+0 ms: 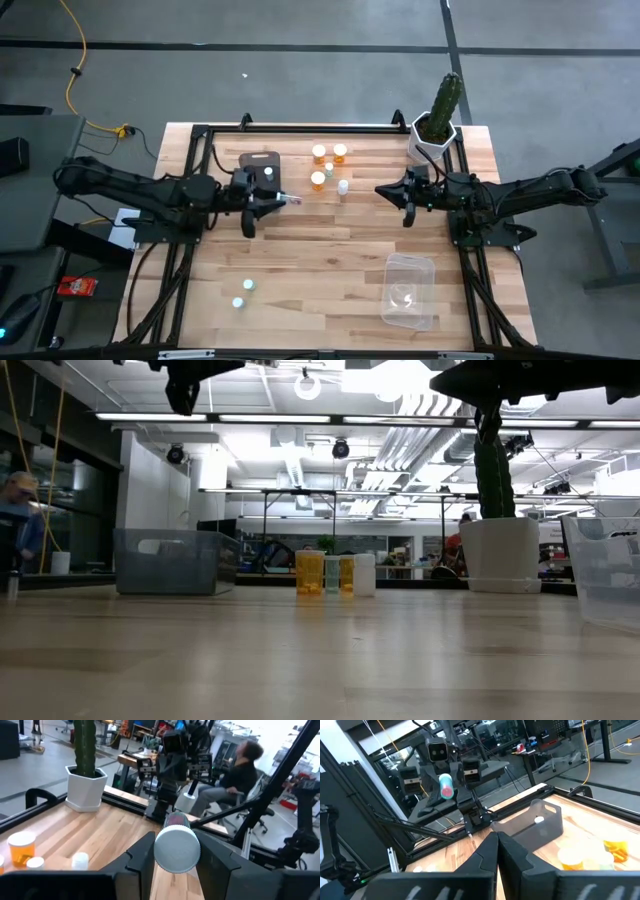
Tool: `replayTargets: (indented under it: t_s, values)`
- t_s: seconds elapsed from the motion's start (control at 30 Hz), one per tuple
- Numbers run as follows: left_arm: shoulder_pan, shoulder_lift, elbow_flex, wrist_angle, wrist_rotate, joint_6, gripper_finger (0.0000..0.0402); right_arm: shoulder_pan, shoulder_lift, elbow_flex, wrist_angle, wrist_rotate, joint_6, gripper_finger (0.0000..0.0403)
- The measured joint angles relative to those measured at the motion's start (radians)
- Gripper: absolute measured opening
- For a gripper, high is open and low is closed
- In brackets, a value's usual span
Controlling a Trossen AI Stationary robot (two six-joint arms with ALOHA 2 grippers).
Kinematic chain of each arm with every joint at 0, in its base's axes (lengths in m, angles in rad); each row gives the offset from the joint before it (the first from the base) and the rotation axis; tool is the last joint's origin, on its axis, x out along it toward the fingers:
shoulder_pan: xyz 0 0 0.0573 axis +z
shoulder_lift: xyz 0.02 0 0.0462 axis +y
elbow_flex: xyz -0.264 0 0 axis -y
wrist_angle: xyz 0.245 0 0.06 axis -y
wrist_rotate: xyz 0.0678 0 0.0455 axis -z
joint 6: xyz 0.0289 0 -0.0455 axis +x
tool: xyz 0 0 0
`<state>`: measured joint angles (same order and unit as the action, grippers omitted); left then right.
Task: Pick and place medicine bottles into bin by pill shape (circle, oval)
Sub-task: Put the small blue medicine bottle into the transparent bin
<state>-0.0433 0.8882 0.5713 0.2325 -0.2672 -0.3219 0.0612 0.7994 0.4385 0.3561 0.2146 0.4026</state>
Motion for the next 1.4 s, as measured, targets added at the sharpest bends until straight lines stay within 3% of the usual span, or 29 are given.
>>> replayTargets:
  t_s: [0.2, 0.37, 0.53, 0.77, 1.13, 1.4]
  values:
    - [0.0, 0.042, 0.002, -0.007, 0.0, 0.0, 0.0108, 0.0, 0.009, 0.001, 0.02, 0.0, 0.076, 0.0001]
    - [0.013, 0.164, 0.053, -0.083, 0.049, -0.017, 0.0108, 0.014, 0.123, 0.103, -0.098, -0.006, 0.104, 0.0018]
    - [0.035, 0.332, 0.192, -0.231, 0.142, 0.06, 0.0108, 0.031, 0.302, 0.259, -0.218, -0.022, 0.06, 0.0074]
    - [0.078, 0.489, 0.332, -0.268, 0.23, 0.15, 0.0108, 0.044, 0.503, 0.426, -0.361, -0.078, -0.06, 0.0156]
    - [0.132, 0.526, 0.369, -0.293, 0.238, 0.142, 0.0108, 0.043, 0.671, 0.549, -0.383, -0.166, -0.116, 0.0179]
    - [0.142, 0.526, 0.369, -0.3, 0.238, 0.134, 0.0108, 0.043, 0.719, 0.583, -0.4, -0.059, -0.116, 0.0179]
